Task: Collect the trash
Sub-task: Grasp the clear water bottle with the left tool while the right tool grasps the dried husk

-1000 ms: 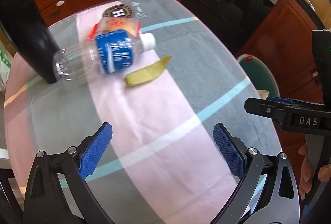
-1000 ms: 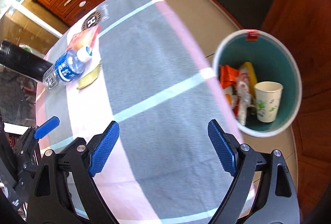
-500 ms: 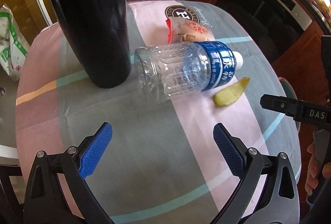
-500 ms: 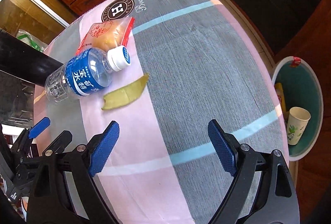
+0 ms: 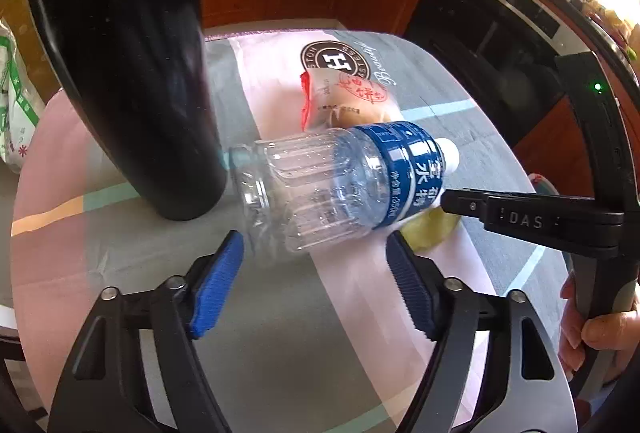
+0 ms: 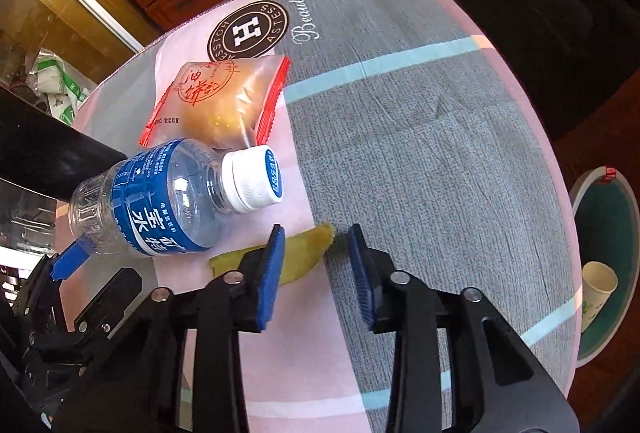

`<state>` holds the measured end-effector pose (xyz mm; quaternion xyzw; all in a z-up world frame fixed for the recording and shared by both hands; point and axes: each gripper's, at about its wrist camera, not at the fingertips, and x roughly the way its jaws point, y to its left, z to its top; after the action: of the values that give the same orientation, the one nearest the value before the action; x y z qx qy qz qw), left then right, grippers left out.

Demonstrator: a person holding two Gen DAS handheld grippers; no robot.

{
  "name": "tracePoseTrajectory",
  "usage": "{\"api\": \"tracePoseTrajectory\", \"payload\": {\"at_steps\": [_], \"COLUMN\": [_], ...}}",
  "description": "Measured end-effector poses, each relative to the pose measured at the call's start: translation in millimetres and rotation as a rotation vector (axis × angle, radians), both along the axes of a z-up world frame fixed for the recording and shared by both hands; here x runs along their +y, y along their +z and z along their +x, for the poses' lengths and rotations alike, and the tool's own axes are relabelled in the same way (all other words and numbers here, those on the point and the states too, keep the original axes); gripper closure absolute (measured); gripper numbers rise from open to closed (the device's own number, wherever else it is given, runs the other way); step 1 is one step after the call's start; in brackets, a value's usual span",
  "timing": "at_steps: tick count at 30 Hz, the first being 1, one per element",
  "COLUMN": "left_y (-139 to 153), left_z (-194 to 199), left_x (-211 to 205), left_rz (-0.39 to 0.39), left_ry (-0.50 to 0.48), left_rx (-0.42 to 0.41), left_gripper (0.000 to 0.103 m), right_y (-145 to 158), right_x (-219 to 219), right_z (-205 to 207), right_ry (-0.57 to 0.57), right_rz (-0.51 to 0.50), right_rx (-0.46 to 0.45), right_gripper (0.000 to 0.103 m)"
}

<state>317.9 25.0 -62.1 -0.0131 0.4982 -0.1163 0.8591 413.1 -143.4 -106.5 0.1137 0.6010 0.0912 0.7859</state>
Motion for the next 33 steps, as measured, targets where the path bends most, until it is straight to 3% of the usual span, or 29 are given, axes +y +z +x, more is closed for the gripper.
{"api": "tracePoseTrajectory", "payload": {"at_steps": [1, 3, 4, 19, 20, 22, 29, 33], "left_y": [-0.3, -1.3, -1.6, 2.5, 3.9, 8.4, 13.1, 6.4], "left_z": [-1.2, -2.5, -3.9, -39.2, -41.0, -44.3, -33.4, -18.1], "left_x": [-2.9, -9.6, -12.2, -65.7, -67.6, -69.2, -64.7, -75.6], "left_rz": [0.006, 0.004, 0.002, 0.024, 0.029, 0.059, 0.101, 0.155], "left_ry": [-0.006, -0.021, -0.029, -0.098, -0.096, -0.083, -0.039, -0.069], "left_rx": [0.000, 0.013, 0.021, 0.068, 0.066, 0.043, 0.033, 0.034], "left_gripper": [0.045, 0.057, 0.060, 0.060, 0.058, 0.038, 0.020, 0.013], "right_y": [1.0, 3.2, 5.3, 32.3, 32.9, 33.5, 33.4, 32.1], "right_x": [1.4, 2.2, 0.9, -55.5, -60.6, -69.3, -89.7, -93.7], "right_z": [-1.5, -4.9, -7.8, -61.1, -64.6, -68.7, -76.1, -74.3], "right_ry": [0.007, 0.019, 0.020, -0.028, -0.036, -0.050, -0.070, -0.082], "right_rz": [-0.009, -0.003, 0.000, -0.035, -0.036, -0.030, -0.024, -0.014], "right_rx": [-0.013, -0.022, -0.028, -0.098, -0.100, -0.103, -0.106, -0.105], "right_gripper": [0.083, 0.097, 0.097, 0.098, 0.098, 0.098, 0.098, 0.098]}}
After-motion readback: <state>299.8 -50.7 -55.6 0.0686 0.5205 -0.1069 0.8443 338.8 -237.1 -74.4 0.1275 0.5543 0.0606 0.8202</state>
